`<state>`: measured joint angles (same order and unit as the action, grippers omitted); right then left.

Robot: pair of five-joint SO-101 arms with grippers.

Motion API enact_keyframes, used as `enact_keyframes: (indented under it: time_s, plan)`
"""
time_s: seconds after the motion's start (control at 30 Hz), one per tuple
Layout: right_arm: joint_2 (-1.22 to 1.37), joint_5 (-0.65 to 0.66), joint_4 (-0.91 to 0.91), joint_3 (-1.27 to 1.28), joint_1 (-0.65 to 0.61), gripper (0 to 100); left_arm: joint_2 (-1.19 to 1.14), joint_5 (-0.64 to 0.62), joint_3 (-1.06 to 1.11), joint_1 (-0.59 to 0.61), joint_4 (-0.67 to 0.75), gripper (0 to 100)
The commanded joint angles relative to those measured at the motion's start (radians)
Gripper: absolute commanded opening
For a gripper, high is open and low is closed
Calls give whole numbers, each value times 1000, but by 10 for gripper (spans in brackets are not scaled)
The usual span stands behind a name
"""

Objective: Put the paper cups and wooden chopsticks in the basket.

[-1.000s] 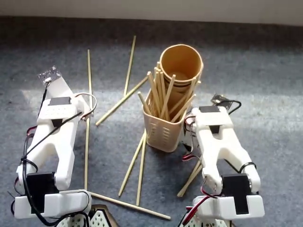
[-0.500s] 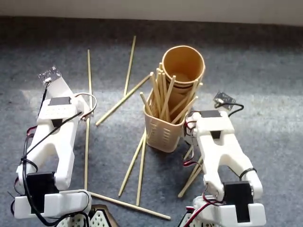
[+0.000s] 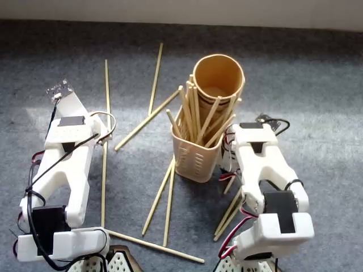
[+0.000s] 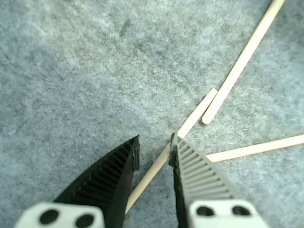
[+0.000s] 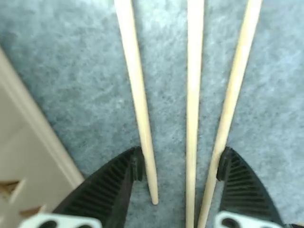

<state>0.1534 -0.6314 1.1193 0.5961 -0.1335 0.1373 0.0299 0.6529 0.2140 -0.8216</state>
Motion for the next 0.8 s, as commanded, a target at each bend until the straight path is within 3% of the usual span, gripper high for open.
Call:
enact_keyframes:
  time_s: [0.0,0.23,0.37,0.53,0.6,0.73,0.77]
  plan:
    - [79,3,12,-10,12,197,5,-3,-24,-2,-6,129]
    - [102,66,174,-145,4,196,5,-3,-24,-2,-6,129]
    - [102,71,171,-165,-5,199,8,-3,-24,-1,-6,128]
    - [104,198,171,-168,-1,216,12,-3,-24,1,-6,128]
    - [104,272,171,-171,-2,182,12,-3,-24,1,-6,127]
    - [104,400,171,-165,-4,2,12,-3,-24,2,-6,127]
    - [105,410,171,-165,-4,4,12,-3,-24,2,-6,127]
